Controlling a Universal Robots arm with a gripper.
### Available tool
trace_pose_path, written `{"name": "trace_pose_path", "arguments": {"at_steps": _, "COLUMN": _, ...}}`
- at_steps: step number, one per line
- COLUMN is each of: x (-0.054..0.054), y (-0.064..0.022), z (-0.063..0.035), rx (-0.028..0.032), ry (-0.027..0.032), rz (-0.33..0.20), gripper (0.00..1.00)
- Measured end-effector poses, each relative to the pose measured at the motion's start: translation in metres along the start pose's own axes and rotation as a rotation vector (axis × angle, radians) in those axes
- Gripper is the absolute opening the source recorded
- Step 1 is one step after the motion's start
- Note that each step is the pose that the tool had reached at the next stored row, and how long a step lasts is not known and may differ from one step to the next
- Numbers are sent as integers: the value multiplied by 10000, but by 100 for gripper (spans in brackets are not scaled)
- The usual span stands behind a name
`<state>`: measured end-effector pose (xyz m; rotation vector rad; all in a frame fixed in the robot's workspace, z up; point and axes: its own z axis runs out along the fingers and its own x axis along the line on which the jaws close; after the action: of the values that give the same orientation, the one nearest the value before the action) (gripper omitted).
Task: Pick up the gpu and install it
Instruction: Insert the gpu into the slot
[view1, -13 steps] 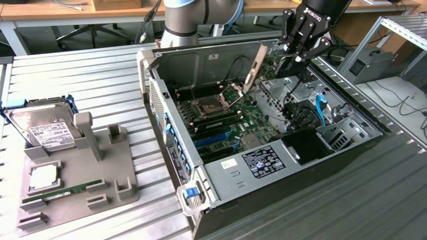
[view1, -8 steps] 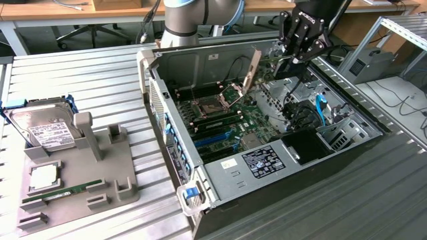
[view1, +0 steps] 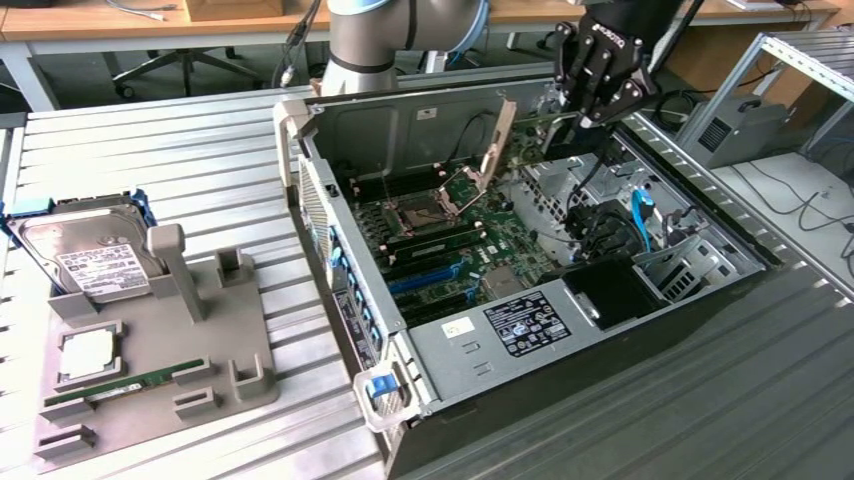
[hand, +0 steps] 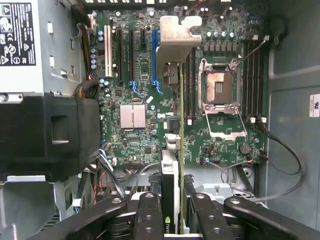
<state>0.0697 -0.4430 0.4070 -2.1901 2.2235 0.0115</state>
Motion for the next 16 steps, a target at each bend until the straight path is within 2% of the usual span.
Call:
{"name": "trace_pose_path", "arguments": {"at_steps": 3, "x": 1, "y": 70, "z": -1, "rx": 3, "ry": 0, "rz": 0, "gripper": 27}}
{"name": "trace_pose_path", "arguments": {"at_steps": 16, "x": 4, "y": 266, "z": -2, "rx": 3, "ry": -1, "rz": 15, "gripper": 27}}
